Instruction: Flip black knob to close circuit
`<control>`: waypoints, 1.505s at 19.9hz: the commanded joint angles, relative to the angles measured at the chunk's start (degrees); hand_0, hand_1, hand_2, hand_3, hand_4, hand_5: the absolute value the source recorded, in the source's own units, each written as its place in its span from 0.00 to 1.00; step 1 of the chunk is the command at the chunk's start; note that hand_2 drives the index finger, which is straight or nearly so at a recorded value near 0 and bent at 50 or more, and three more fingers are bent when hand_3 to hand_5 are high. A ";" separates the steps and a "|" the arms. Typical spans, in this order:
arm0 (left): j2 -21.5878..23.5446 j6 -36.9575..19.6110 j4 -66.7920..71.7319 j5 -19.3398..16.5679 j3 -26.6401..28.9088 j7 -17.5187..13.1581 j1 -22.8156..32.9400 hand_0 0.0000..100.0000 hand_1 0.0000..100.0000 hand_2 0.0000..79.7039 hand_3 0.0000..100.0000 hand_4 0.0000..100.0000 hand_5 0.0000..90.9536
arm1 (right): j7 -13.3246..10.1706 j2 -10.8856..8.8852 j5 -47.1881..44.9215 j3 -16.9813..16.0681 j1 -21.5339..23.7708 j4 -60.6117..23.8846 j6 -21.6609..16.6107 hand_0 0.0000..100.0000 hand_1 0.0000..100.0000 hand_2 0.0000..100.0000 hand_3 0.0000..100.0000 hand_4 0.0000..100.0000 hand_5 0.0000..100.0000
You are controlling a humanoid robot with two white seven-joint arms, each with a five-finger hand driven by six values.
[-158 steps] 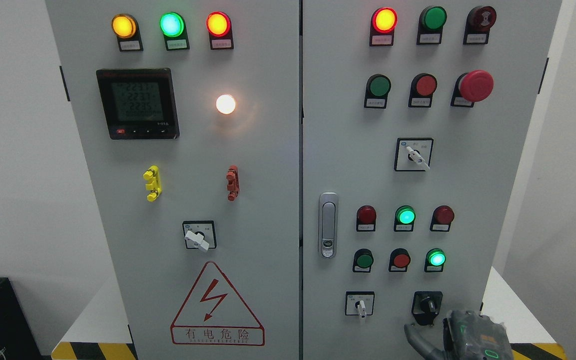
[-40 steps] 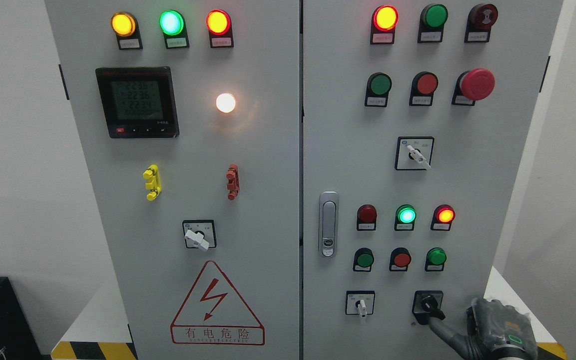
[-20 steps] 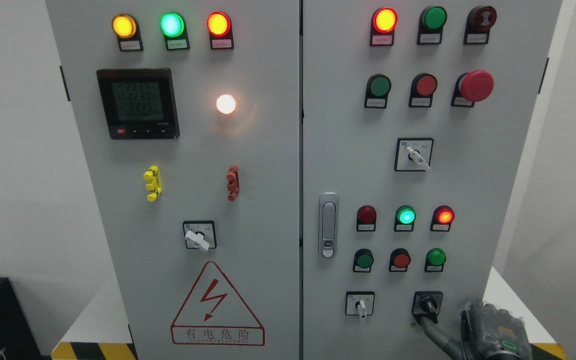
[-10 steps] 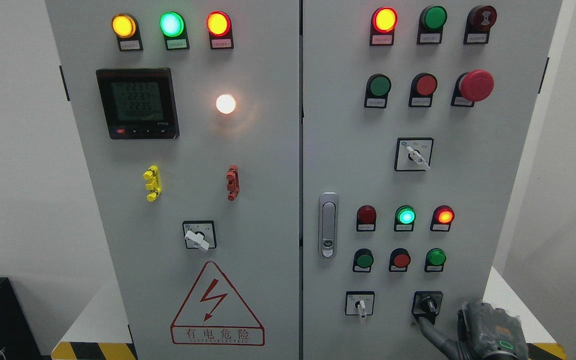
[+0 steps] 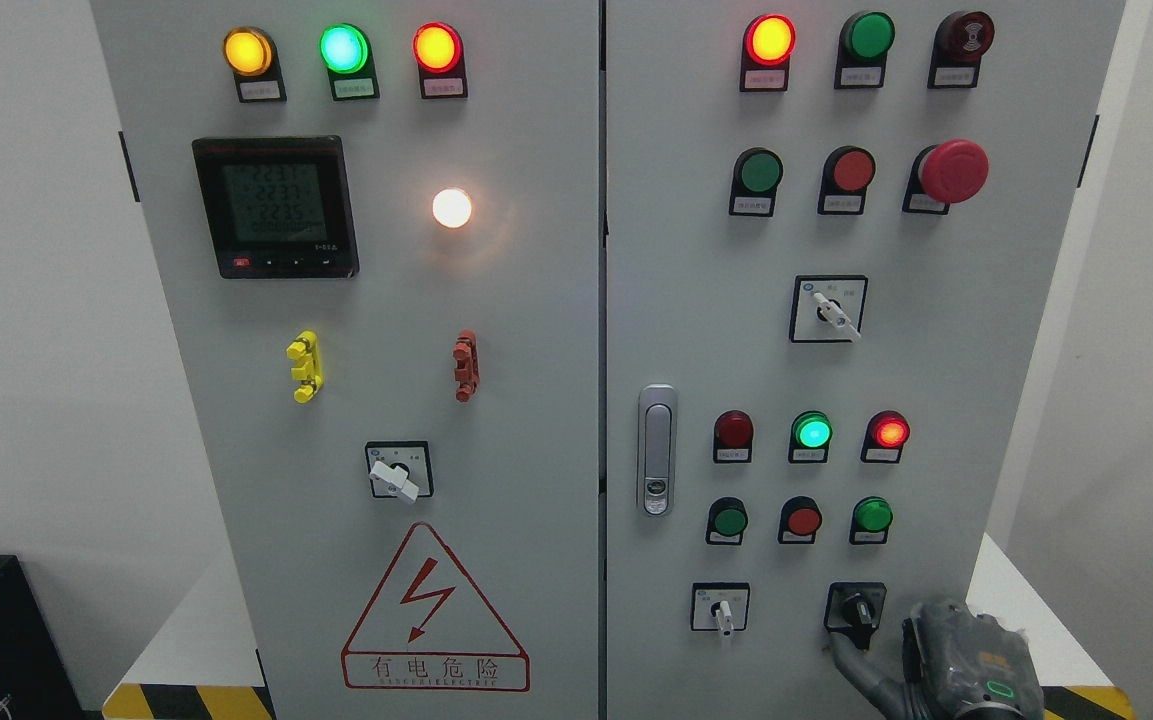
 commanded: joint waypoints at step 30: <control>0.00 -0.07 0.00 0.00 0.00 0.01 1.14 0.12 0.56 0.00 0.00 0.00 0.00 | -10.94 -0.81 -46.41 -8.38 18.92 -19.15 -10.79 0.10 0.08 0.33 0.54 0.45 0.32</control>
